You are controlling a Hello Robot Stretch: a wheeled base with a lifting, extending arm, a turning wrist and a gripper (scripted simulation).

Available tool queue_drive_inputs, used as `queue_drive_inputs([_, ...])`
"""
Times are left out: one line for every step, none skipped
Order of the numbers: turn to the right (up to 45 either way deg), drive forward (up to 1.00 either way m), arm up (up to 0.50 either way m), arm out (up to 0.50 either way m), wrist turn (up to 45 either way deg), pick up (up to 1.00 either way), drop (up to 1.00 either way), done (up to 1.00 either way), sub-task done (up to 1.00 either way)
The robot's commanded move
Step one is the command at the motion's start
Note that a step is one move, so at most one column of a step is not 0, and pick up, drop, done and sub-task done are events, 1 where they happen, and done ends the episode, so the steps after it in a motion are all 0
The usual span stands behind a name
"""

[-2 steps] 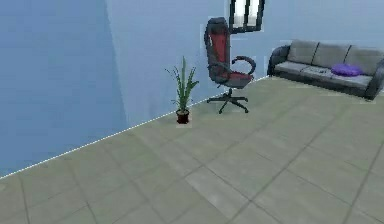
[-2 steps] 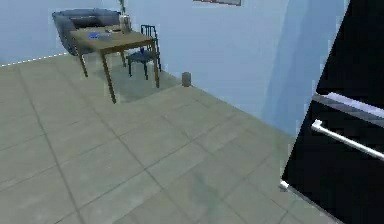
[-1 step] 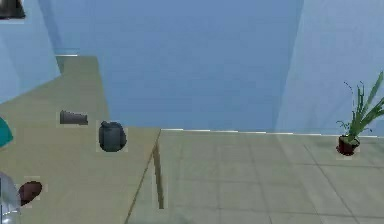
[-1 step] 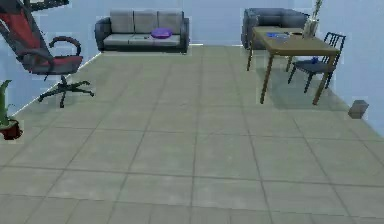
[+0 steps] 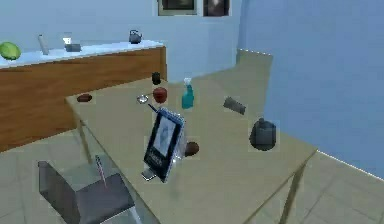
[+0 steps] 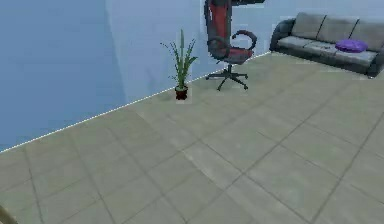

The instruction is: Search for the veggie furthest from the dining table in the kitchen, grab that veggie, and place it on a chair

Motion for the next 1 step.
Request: queue_drive_inputs([-45.0, 0.00, 0.00, 0.00, 0.0, 0.00, 0.00, 0.00, 0.00])
